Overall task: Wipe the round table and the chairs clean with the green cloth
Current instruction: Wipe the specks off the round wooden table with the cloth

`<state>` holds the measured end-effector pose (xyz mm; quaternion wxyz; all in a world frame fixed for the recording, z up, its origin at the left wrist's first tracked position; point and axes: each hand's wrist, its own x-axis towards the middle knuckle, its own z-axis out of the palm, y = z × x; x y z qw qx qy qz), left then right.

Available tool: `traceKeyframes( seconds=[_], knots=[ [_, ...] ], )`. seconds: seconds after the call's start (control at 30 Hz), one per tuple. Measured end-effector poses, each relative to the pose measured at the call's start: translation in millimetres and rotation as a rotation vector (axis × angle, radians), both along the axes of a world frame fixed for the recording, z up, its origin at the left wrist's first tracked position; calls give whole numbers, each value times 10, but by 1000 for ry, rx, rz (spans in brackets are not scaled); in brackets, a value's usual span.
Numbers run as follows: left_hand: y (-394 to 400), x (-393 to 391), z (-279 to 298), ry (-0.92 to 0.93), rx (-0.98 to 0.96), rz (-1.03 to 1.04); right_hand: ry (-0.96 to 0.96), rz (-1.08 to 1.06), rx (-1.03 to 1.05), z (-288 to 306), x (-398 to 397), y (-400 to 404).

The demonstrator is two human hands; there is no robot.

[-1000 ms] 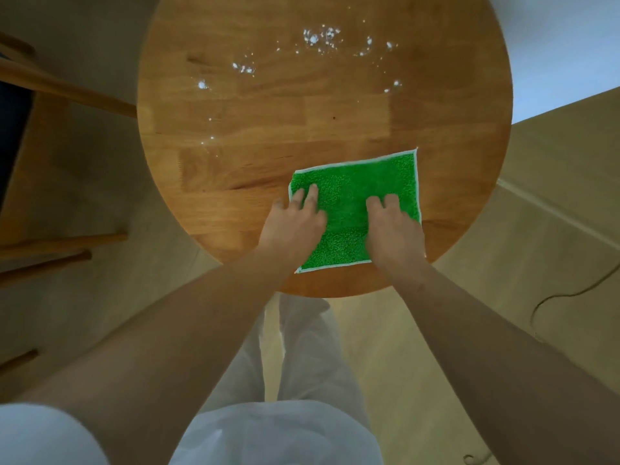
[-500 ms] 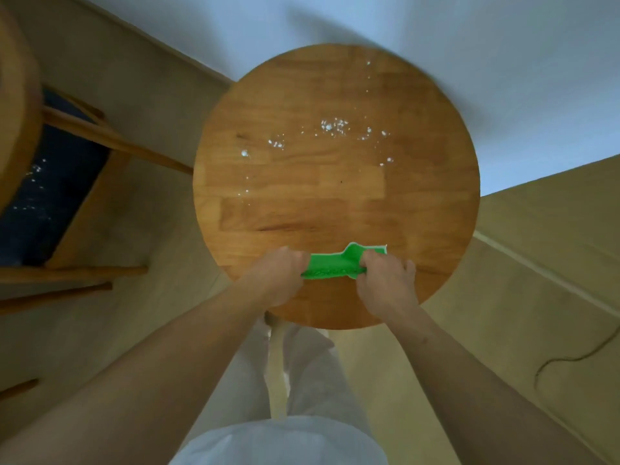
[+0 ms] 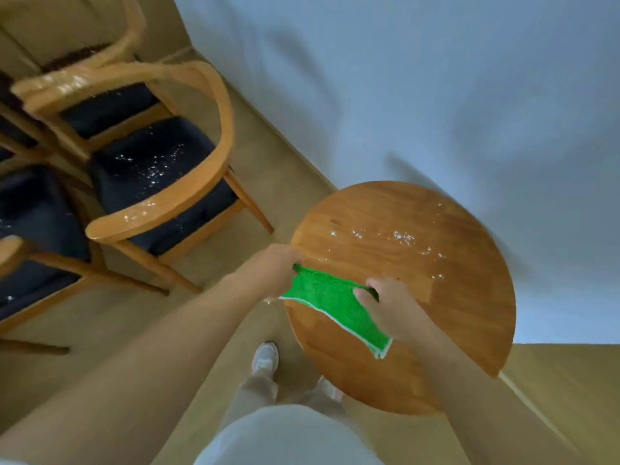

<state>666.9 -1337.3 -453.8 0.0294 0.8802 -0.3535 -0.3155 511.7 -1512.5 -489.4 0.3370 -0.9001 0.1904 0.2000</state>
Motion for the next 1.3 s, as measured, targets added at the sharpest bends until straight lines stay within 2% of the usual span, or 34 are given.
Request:
traceKeyframes(
  seconds=[0.17, 0.43, 0.6, 0.77, 0.87, 0.97, 1.07, 1.13, 1.2, 1.3],
  knots=[
    [616, 219, 345, -77, -73, 189, -151, 171, -17, 348, 442, 183],
    [1744, 449, 612, -48, -200, 488, -189, 176, 64, 782, 1061, 805],
    [2265, 537, 654, -61, -304, 581, -173, 134, 71, 893, 1318, 1301],
    [2536, 618, 568, -50, -398, 740, -189, -72, 241, 859, 1401, 1614],
    [2489, 610, 436, 67, -504, 864, -237, -228, 346, 798, 1318, 1642],
    [2299, 561, 332, 298, -616, 1014, -213, -470, 432, 711, 1165, 1583],
    [2075, 493, 292, 601, -660, 1177, -42, -817, 776, 674, 997, 1449],
    [1952, 463, 280, 761, -654, 1244, 51, -958, 940, 667, 886, 1311],
    [1856, 440, 269, 916, -672, 1288, 31, -1041, 1040, 611, 786, 1160],
    [1740, 408, 246, 1023, -698, 1321, -28, -977, 1094, 553, 672, 1004]
  ],
)
